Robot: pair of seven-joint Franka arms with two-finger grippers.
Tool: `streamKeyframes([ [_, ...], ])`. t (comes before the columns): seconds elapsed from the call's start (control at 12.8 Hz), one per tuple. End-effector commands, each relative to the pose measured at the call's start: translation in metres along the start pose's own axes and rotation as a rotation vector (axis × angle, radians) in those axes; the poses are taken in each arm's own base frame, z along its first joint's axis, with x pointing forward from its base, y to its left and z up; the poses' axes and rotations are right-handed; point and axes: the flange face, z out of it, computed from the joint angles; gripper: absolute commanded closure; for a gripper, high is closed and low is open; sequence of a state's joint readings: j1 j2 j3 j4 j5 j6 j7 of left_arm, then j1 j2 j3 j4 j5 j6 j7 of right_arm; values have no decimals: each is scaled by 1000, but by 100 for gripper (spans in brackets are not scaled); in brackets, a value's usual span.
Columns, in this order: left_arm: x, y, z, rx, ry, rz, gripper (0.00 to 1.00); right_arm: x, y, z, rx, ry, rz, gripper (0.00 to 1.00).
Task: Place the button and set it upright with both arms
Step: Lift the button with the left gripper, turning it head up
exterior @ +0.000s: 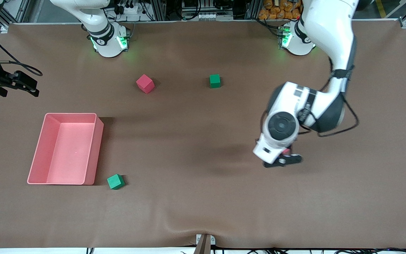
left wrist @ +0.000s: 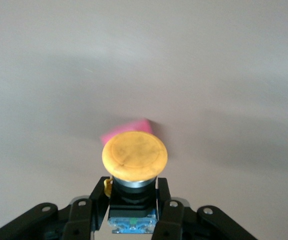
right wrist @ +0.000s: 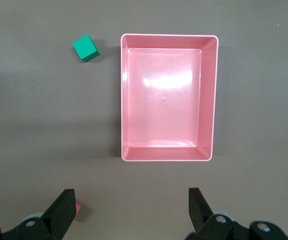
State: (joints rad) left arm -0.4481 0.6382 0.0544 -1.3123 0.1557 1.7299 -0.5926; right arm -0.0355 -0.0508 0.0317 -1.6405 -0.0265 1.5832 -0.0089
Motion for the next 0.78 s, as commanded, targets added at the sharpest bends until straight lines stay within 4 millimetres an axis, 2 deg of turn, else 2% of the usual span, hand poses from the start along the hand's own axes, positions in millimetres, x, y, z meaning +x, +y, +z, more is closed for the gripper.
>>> streamKeyframes([
  [0.0, 25, -44, 3, 3, 39, 5, 100, 2, -1, -5, 13, -3, -4, 0],
  [0.16, 41, -71, 8, -9, 48, -9, 100, 2, -2, -5, 13, -2, -7, 0],
  [0.31, 51, -85, 12, -26, 62, -25, 100, 2, 0, -5, 13, -3, -4, 0],
  [0.7, 66, -96, 14, -69, 118, 50, 100, 1, 1, -4, 13, -4, -4, 0],
])
